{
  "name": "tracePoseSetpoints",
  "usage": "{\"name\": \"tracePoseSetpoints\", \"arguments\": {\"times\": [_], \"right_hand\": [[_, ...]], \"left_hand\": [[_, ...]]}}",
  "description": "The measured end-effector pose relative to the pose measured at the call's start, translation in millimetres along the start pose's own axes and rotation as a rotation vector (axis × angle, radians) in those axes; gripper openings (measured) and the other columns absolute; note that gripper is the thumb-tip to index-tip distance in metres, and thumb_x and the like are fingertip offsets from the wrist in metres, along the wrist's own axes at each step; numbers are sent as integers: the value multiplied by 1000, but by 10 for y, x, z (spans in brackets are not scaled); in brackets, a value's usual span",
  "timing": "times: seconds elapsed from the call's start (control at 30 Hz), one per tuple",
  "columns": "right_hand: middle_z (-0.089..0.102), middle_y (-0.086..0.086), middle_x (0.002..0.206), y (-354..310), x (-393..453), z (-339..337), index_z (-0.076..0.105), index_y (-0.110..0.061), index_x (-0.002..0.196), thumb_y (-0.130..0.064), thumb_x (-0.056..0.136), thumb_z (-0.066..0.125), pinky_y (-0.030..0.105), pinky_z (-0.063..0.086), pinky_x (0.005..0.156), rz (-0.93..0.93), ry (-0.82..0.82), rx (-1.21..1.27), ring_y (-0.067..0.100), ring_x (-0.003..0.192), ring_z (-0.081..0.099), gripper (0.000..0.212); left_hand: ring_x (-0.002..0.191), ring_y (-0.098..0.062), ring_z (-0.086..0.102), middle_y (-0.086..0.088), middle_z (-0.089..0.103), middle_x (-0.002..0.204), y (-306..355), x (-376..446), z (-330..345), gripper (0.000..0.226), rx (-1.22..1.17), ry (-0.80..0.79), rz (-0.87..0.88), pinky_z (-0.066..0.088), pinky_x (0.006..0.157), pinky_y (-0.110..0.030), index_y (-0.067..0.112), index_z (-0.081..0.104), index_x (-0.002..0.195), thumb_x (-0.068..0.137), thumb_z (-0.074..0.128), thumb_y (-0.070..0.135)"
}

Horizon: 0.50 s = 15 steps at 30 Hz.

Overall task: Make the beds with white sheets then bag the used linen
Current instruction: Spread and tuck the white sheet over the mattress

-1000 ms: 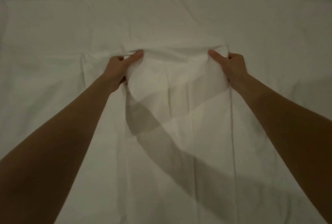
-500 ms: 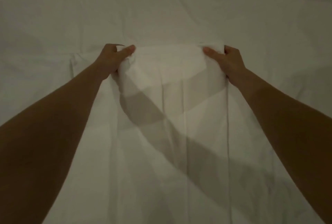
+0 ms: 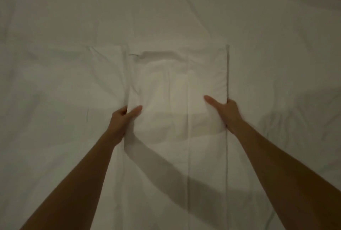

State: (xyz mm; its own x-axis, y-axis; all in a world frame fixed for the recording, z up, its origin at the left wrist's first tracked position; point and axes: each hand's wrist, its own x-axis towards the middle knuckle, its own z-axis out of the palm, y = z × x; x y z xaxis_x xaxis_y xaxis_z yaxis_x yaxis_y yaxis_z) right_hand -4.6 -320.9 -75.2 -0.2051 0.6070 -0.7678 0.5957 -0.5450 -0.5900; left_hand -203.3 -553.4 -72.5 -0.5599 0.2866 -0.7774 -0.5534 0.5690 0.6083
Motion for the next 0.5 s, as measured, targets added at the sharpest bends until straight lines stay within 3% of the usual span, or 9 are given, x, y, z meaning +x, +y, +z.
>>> {"name": "tracePoseSetpoints", "arguments": {"times": [0.17, 0.27, 0.37, 0.5], "right_hand": [[71, 9, 108, 398, -313, -58, 68, -8, 114, -42, 68, 83, 39, 54, 92, 48, 26, -25, 23, 96, 68, 59], [70, 8, 107, 565, -496, -107, 66, -5, 116, -36, 74, 81, 33, 53, 84, 64, -4, -20, 22, 94, 67, 54], [69, 9, 106, 690, -718, -164, 65, -2, 117, -32, 78, 78, 34, 52, 83, 53, -7, -59, 24, 94, 66, 51], [68, 15, 114, 674, -959, -178, 64, 2, 118, -31, 82, 75, 36, 52, 89, -15, 41, -131, 26, 101, 65, 50]], "left_hand": [[86, -23, 71, -6, 75, 92, -541, -476, -111, 20, 55, 40, -61, 55, 73, -31, 15, 74, 92, 78, 78, 28], [78, -13, 70, 0, 73, 89, -712, -715, -118, 25, 93, 61, -12, 56, 66, -22, 14, 71, 101, 78, 79, 23], [89, -19, 67, -3, 70, 101, -816, -880, -151, 51, 250, 131, 72, 55, 80, -32, 19, 65, 109, 65, 86, 32], [113, -27, 55, -10, 50, 134, -742, -921, -224, 82, 544, 221, 352, 47, 95, -38, 17, 39, 141, 71, 82, 15]]}}
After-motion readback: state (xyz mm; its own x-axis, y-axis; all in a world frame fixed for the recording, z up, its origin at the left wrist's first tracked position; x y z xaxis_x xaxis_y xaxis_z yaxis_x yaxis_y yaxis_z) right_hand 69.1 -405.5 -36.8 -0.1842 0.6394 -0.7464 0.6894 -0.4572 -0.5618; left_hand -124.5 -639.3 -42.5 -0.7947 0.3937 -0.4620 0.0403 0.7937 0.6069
